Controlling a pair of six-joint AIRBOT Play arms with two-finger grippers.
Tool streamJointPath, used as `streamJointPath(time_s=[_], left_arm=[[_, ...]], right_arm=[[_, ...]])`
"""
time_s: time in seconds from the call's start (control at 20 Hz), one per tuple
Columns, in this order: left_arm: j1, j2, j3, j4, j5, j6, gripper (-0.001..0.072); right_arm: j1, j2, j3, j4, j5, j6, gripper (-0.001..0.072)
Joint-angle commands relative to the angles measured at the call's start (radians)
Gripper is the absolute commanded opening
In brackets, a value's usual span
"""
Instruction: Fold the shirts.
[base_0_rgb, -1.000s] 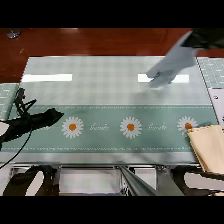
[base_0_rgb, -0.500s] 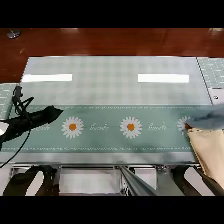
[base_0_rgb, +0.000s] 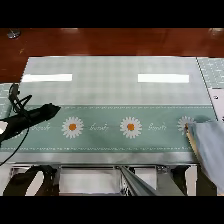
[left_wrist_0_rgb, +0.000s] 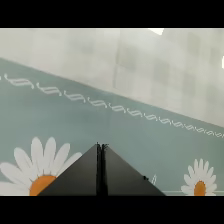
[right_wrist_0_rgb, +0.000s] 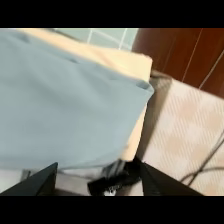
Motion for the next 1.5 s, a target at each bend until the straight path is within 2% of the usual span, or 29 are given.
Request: streamJointPath(time_s=[0.0, 0.05, 0.15, 0.2, 0.25, 0.3, 0.35, 0.4, 0.45, 0.55, 0.6, 0.7, 0.75, 0.8, 1.0, 1.45], left_arm=[[0.085, -0.059, 0.138, 0.017, -0.03, 0.055, 0.0021], [0.119, -0.101, 0.241, 0.013, -0.056, 0.055, 0.0021], [0.128, -0.196, 0.465, -0.034, -0.079, 0.054, 0.0021], [0.108, -0.248, 0.577, -0.076, -0.101, 0.055, 0.002], [0.065, -0.306, 0.7, -0.092, -0.142, 0.054, 0.002], [0.006, -0.36, 0.813, -0.078, -0.19, 0.055, 0.002], [-0.057, -0.401, 0.9, -0.013, -0.233, 0.055, 0.002], [-0.12, -0.429, 0.959, 0.096, -0.266, 0.042, 0.002], [-0.186, -0.443, 0.971, 0.215, -0.267, -0.005, 0.002], [-0.272, -0.456, 0.901, 0.43, -0.265, -0.093, 0.002], [-0.288, -0.465, 0.84, 0.536, -0.265, -0.144, 0.002], [-0.274, -0.485, 0.735, 0.653, -0.281, -0.265, 0.0021], [-0.257, -0.496, 0.706, 0.65, -0.297, -0.28, 0.0021], [-0.249, -0.503, 0.692, 0.647, -0.312, -0.279, 0.0021], [-0.257, -0.509, 0.692, 0.646, -0.351, -0.279, 0.0021], [-0.262, -0.525, 0.692, 0.646, -0.35, -0.279, 0.0021]], right_arm=[[0.021, -0.079, 0.068, 0.122, -0.18, -0.061, 0.0598], [0.064, -0.141, 0.141, 0.208, -0.227, -0.09, 0.0557], [0.196, -0.279, 0.303, 0.526, -0.347, -0.159, 0.0199], [0.296, -0.348, 0.371, 0.74, -0.436, -0.206, 0.0036], [0.412, -0.408, 0.419, 0.912, -0.531, -0.262, 0.0038], [0.557, -0.463, 0.456, 1.02, -0.626, -0.316, 0.0038], [0.7, -0.51, 0.478, 1.016, -0.69, -0.336, 0.0038], [0.849, -0.559, 0.479, 0.942, -0.734, -0.332, 0.0038], [0.969, -0.617, 0.479, 0.805, -0.725, -0.288, 0.0038], [1.151, -0.772, 0.447, 0.461, -0.628, -0.087, 0.0038], [1.194, -0.838, 0.43, 0.356, -0.577, -0.034, 0.0038], [1.225, -0.937, 0.422, 0.249, -0.497, 0.039, 0.0038], [1.224, -0.959, 0.422, 0.242, -0.474, 0.084, 0.0038], [1.223, -0.966, 0.422, 0.242, -0.473, 0.113, 0.0038], [1.224, -0.95, 0.422, 0.231, -0.476, 0.114, 0.0038], [1.224, -0.95, 0.422, 0.23, -0.476, 0.114, 0.0038]])
